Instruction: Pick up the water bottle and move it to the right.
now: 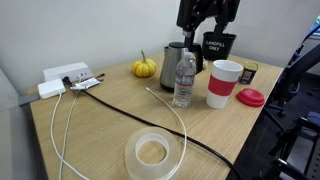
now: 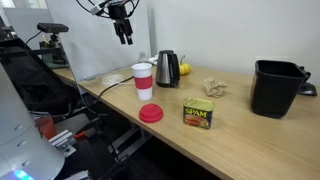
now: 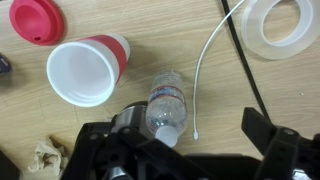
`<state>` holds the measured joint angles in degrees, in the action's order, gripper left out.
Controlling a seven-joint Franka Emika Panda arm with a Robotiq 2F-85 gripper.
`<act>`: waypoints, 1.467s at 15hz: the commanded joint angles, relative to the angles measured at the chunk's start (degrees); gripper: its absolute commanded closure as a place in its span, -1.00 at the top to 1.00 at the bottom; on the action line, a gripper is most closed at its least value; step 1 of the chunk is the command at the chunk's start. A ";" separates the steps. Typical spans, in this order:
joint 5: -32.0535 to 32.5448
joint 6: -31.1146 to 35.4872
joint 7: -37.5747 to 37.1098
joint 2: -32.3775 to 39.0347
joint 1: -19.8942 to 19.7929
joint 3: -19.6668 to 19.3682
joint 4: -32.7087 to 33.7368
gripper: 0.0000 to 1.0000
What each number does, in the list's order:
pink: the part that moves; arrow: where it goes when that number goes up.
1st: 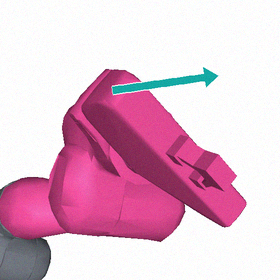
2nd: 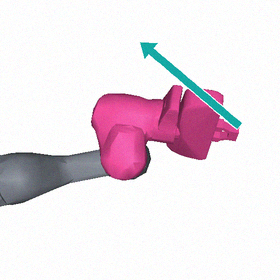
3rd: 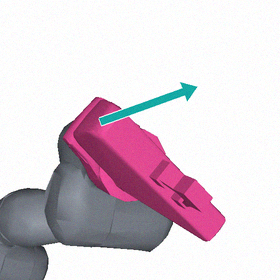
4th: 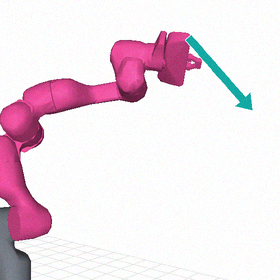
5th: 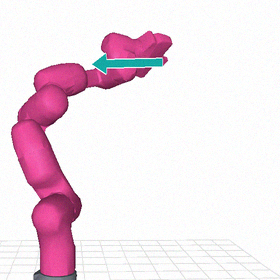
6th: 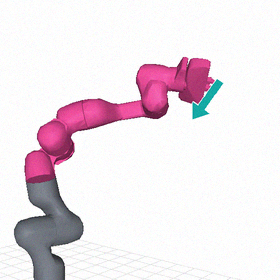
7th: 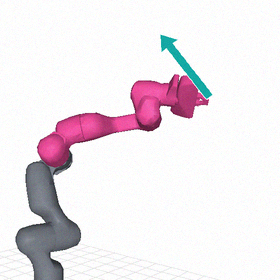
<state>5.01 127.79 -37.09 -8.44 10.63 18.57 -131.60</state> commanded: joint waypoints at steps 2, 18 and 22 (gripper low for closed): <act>-0.18 2.41 -4.45 -0.01 0.36 -0.37 -0.50 1.00; -3.98 21.05 -0.93 13.64 -1.48 -10.41 0.94 1.00; -3.67 19.32 -0.96 12.11 -0.30 -10.03 0.87 1.00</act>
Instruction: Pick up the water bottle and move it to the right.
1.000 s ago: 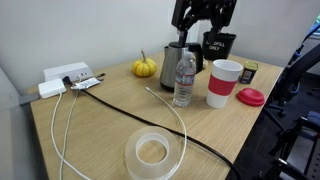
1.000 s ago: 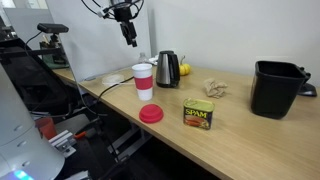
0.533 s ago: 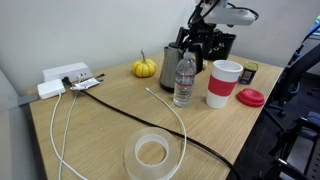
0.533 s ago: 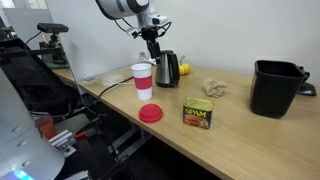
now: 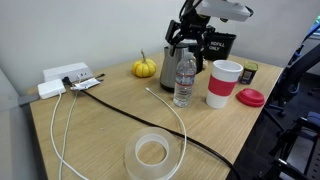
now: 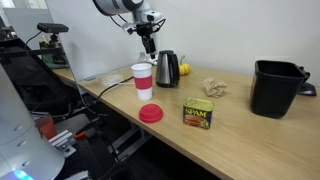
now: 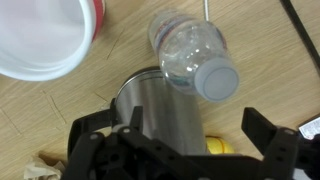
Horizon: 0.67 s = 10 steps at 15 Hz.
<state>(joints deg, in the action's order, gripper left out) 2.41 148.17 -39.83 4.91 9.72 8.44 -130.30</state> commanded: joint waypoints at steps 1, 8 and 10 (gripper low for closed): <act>-1.31 -1.21 1.90 -1.73 1.01 0.40 -0.55 1.00; -0.18 -0.71 0.16 -2.17 2.58 1.53 -0.07 1.00; -0.17 -0.70 0.16 -2.06 2.53 1.43 -0.07 1.00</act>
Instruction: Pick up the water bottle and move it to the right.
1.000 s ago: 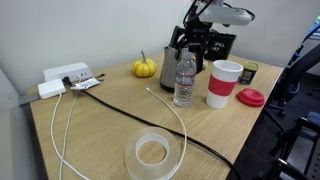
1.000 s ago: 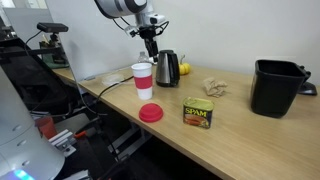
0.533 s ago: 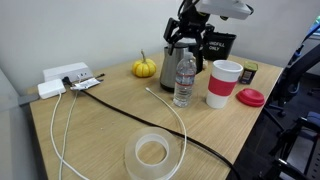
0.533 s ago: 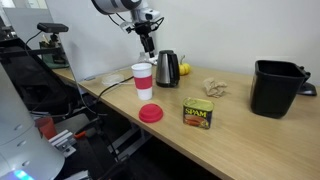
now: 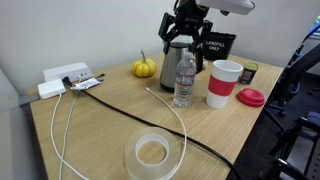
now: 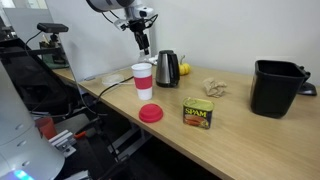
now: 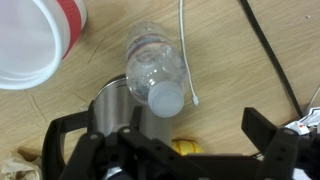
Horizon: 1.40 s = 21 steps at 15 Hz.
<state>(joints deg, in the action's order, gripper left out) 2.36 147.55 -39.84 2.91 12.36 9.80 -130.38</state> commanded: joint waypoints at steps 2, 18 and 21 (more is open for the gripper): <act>-0.12 -0.08 0.17 -0.04 -0.10 0.07 0.01 1.00; 2.22 -1.97 -1.52 -0.60 -0.07 -0.21 0.01 1.00; 6.66 -4.93 -4.38 -1.33 -0.02 -0.49 -0.05 1.00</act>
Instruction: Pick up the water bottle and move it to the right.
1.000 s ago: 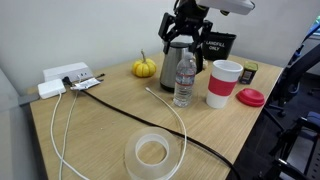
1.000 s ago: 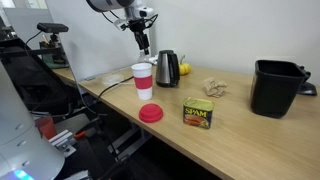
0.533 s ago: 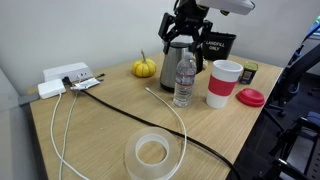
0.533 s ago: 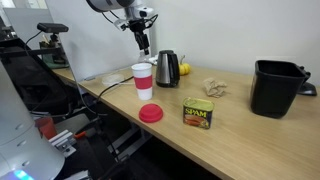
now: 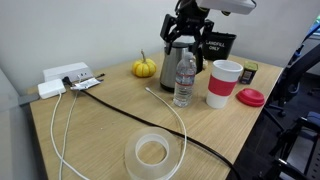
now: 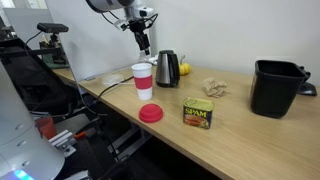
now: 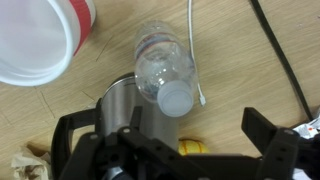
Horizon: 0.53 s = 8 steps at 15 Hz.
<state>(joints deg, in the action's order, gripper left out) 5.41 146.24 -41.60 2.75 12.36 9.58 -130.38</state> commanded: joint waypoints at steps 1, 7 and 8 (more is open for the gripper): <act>4.29 -4.90 -2.95 -1.34 -0.01 -0.14 -0.05 1.00; 5.18 -8.70 -4.15 -1.87 0.26 1.10 -0.24 1.00; 4.96 -8.50 -4.31 -1.59 0.29 1.18 -0.17 1.00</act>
<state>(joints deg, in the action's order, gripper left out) 9.59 139.00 -44.52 1.51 12.67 10.45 -130.39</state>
